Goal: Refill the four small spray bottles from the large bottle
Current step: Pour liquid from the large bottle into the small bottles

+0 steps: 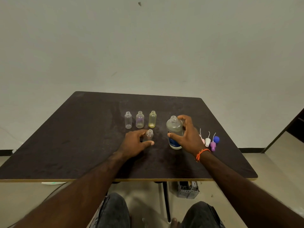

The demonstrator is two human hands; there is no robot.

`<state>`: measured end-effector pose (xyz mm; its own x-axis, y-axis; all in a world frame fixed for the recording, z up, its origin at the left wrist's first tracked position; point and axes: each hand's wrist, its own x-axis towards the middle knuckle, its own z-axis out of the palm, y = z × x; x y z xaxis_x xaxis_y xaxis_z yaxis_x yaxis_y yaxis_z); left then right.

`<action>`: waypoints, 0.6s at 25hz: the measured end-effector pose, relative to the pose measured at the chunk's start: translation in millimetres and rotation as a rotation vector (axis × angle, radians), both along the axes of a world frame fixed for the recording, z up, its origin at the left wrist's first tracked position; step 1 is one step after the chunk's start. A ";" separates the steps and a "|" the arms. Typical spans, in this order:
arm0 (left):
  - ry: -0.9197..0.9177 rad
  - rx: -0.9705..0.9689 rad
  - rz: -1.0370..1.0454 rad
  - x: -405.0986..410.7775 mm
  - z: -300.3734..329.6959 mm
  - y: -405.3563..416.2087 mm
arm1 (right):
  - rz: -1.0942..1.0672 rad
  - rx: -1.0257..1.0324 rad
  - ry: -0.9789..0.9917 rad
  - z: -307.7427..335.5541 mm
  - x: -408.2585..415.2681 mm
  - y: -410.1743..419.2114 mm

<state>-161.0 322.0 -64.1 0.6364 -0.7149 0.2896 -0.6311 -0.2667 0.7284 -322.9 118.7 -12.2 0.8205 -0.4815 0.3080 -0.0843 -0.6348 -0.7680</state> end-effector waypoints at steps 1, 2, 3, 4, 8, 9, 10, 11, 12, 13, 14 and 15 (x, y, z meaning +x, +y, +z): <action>-0.039 0.023 0.007 1.3 1.0 1.7 | 0.001 -0.051 0.020 2.1 1.7 1.4; -0.085 0.054 0.011 3.4 1.6 3.3 | -0.002 -0.105 0.041 4.4 3.3 2.6; -0.125 0.081 0.014 5.7 1.9 4.8 | -0.005 -0.161 0.058 6.1 4.3 3.2; -0.155 0.100 0.015 7.5 2.0 6.1 | 0.000 -0.221 0.071 8.8 4.8 4.6; -0.237 0.087 0.012 9.8 5.7 10.8 | 0.056 -0.419 0.133 14.4 4.3 10.6; -0.255 0.079 0.002 9.5 6.8 11.6 | 0.065 -0.450 0.148 14.5 4.3 11.6; -0.274 0.071 -0.008 9.1 7.7 12.2 | 0.074 -0.477 0.163 13.8 4.7 12.3; -0.293 0.067 -0.015 8.9 8.9 12.9 | 0.085 -0.508 0.182 13.0 5.5 13.1; -0.314 0.065 -0.020 8.4 10.2 13.1 | 0.093 -0.544 0.208 12.7 6.2 14.4; -0.333 0.068 -0.021 7.7 11.5 12.8 | 0.098 -0.586 0.236 12.8 6.6 15.6; -0.344 0.074 -0.019 6.9 12.8 12.7 | 0.104 -0.627 0.265 13.0 7.3 16.5; -0.350 0.084 -0.016 6.6 13.8 12.4 | 0.109 -0.660 0.292 13.4 7.7 17.2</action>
